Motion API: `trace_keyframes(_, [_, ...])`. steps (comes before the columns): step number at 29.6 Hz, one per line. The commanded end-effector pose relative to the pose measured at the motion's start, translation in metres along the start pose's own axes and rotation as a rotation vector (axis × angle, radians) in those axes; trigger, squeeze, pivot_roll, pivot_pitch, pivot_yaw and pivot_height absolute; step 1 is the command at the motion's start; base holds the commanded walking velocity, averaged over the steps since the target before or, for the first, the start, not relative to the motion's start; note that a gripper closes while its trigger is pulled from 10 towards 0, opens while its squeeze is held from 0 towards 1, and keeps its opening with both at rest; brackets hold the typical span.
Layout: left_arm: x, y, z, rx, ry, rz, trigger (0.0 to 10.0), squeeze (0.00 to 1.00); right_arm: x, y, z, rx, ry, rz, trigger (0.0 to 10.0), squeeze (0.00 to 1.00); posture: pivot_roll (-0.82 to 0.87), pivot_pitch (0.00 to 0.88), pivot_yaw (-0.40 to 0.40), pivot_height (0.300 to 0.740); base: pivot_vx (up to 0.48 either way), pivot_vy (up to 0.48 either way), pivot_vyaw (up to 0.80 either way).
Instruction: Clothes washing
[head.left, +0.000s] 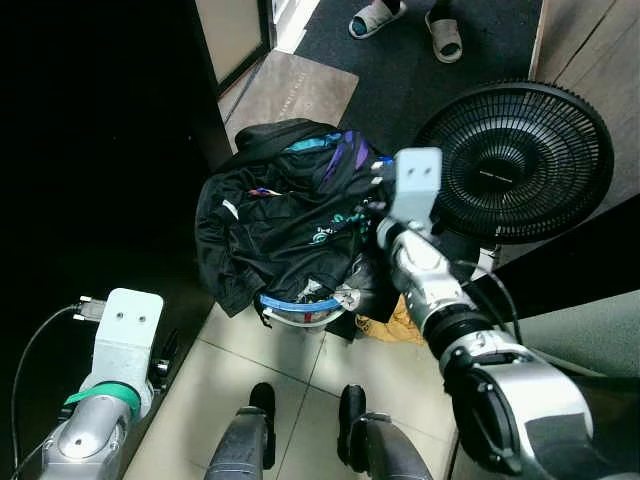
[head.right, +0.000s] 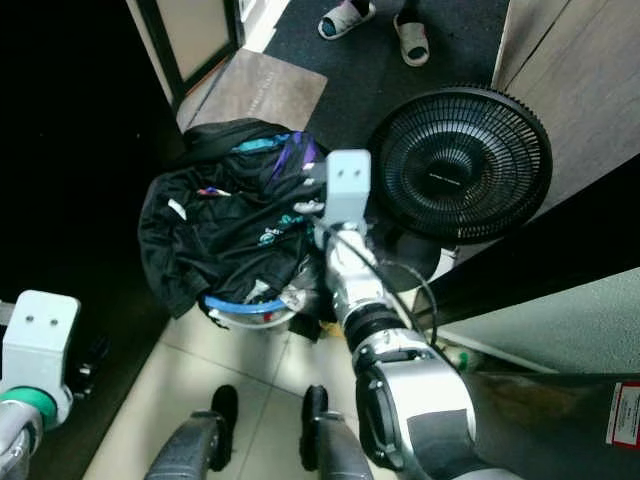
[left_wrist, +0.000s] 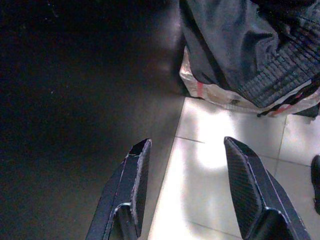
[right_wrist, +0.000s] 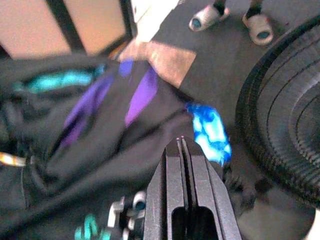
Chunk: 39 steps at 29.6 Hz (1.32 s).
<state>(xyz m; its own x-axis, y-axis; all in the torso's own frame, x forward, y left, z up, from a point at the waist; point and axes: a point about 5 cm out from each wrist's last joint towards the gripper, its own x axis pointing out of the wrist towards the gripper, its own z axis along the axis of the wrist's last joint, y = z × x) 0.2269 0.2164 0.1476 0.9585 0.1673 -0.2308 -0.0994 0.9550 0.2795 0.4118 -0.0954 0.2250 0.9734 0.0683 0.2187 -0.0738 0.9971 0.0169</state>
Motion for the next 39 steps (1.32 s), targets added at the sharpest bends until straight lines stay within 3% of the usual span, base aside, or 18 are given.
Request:
trace_keyframes(1, [-0.002, -0.001, -0.014, 0.004, 0.058, -0.005, 10.0, 0.00, -0.003, 0.006, -0.004, 0.034, -0.004, 0.007, 0.0, 0.00, 0.46, 0.577, 0.033, 0.740, 0.000, 0.000, 0.00])
trace_keyframes(5, [-0.002, 0.000, -0.014, 0.006, 0.059, -0.003, 10.0, 0.00, 0.002, 0.013, 0.017, 0.052, -0.095, 0.034, 0.0, 0.00, 0.46, 0.575, 0.032, 0.740, 0.000, 0.000, 0.00])
trace_keyframes(8, [-0.002, -0.001, -0.014, 0.006, 0.058, -0.003, 10.0, 0.00, 0.002, 0.015, 0.013, 0.025, -0.063, 0.049, 0.0, 0.00, 0.46, 0.573, 0.030, 0.740, 0.000, 0.000, 0.00])
trace_keyframes(9, [-0.002, -0.001, -0.014, 0.006, 0.057, -0.005, 10.0, 0.00, 0.000, 0.016, 0.000, -0.004, 0.006, 0.062, 10.0, 0.00, 0.46, 0.576, 0.030, 0.740, 0.000, 0.000, 0.00])
trace_keyframes(10, [-0.002, -0.001, -0.014, 0.006, 0.057, -0.005, 10.0, 0.00, 0.000, 0.016, 0.000, -0.004, 0.006, 0.062, 10.0, 0.00, 0.46, 0.576, 0.030, 0.740, 0.000, 0.000, 0.00])
trace_keyframes(11, [-0.002, -0.002, -0.014, 0.006, 0.057, -0.006, 10.0, 0.00, -0.002, 0.015, -0.006, -0.007, 0.031, 0.063, 10.0, 0.38, 0.46, 0.577, 0.031, 0.740, 0.000, 0.000, 0.00])
trace_keyframes(13, [-0.002, -0.002, -0.014, 0.006, 0.058, -0.007, 10.0, 0.00, -0.004, 0.014, -0.010, -0.008, 0.047, 0.064, 10.0, 0.38, 0.46, 0.578, 0.031, 0.740, 0.000, 0.000, 0.00])
trace_keyframes(14, [-0.002, -0.002, -0.014, 0.006, 0.059, -0.007, 10.0, 0.00, -0.005, 0.015, -0.013, -0.005, 0.057, 0.066, 10.0, 1.00, 0.46, 0.579, 0.031, 0.740, 0.000, 0.000, 0.00])
trace_keyframes(23, [-0.003, -0.001, -0.015, 0.010, 0.061, -0.008, 10.0, 0.00, -0.017, 0.015, -0.043, -0.029, 0.196, 0.076, 10.0, 1.00, 0.47, 0.576, 0.034, 0.740, 0.000, 0.000, 0.00])
trace_keyframes(28, [-0.004, 0.000, -0.015, 0.013, 0.062, -0.006, 10.0, 0.00, -0.019, 0.017, -0.047, -0.017, 0.216, 0.092, 10.0, 1.00, 0.47, 0.576, 0.035, 0.740, 0.000, 0.000, 0.00])
trace_keyframes(33, [-0.005, 0.000, -0.015, 0.015, 0.064, -0.006, 10.0, 0.00, -0.026, 0.027, -0.060, 0.003, 0.293, 0.133, 10.0, 1.00, 0.48, 0.579, 0.037, 0.740, 0.000, 0.000, 0.00])
trace_keyframes(34, [-0.005, 0.000, -0.015, 0.015, 0.065, -0.006, 10.0, 0.00, -0.028, 0.027, -0.064, -0.001, 0.312, 0.130, 10.0, 0.14, 0.48, 0.580, 0.037, 0.740, 0.000, 0.000, 0.00])
trace_keyframes(35, [-0.006, 0.001, -0.016, 0.016, 0.066, -0.004, 10.0, 0.00, -0.029, 0.027, -0.066, -0.008, 0.320, 0.122, 10.0, 0.00, 0.48, 0.584, 0.036, 0.740, 0.000, 0.000, 0.00])
trace_keyframes(39, [-0.007, 0.001, -0.016, 0.016, 0.069, 0.000, 10.0, 0.00, -0.030, 0.025, -0.067, -0.016, 0.321, 0.112, 10.0, 0.00, 0.49, 0.586, 0.034, 0.740, 0.000, 0.000, 0.00])
